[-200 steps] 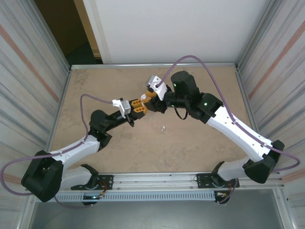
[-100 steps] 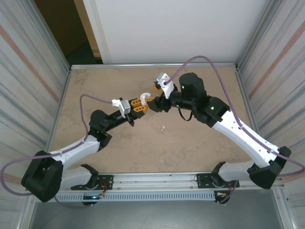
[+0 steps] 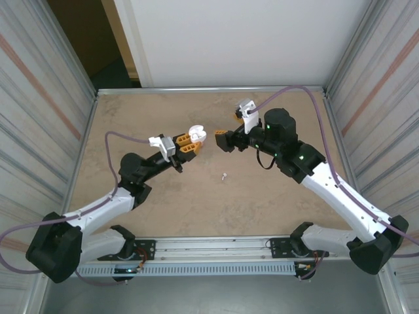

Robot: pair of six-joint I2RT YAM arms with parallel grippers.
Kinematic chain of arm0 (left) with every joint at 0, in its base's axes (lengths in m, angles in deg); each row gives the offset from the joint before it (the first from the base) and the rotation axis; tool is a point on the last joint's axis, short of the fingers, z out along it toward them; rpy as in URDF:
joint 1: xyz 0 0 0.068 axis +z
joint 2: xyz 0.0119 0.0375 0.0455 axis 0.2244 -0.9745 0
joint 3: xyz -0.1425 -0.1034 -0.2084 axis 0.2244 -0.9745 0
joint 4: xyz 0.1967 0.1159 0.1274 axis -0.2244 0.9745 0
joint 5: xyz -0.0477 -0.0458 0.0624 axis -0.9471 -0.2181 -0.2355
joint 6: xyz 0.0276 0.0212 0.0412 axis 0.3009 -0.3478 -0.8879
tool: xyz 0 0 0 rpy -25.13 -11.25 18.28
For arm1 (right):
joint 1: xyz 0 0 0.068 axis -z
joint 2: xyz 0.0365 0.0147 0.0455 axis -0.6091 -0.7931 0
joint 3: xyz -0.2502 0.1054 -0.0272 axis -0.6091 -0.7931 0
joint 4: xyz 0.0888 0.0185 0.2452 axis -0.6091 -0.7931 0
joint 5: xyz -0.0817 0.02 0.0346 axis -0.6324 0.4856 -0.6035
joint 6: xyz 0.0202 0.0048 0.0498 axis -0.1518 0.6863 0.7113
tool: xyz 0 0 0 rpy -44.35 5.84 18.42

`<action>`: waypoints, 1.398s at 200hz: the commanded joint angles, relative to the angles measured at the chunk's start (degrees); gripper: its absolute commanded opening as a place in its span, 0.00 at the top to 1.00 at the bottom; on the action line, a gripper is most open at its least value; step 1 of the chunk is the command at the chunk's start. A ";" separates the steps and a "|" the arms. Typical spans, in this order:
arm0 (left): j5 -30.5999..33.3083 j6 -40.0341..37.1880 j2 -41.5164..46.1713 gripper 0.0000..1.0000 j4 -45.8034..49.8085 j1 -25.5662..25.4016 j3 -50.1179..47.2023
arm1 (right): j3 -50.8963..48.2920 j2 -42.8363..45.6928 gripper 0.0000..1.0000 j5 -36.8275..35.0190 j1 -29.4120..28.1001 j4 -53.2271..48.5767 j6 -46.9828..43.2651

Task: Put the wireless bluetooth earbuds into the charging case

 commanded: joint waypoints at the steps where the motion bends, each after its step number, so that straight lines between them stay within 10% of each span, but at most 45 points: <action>1: 0.62 -0.44 2.16 1.00 -0.77 -0.25 -0.58 | -1.46 2.57 0.04 -1.22 0.76 3.02 2.46; 152: 0.20 -0.85 3.23 1.00 0.21 -0.76 -0.16 | -21.80 17.80 0.01 -9.11 10.34 7.71 19.19; 279: -0.22 -1.17 3.16 1.00 0.11 -1.28 0.12 | -21.94 9.17 0.01 4.65 13.63 -0.86 24.75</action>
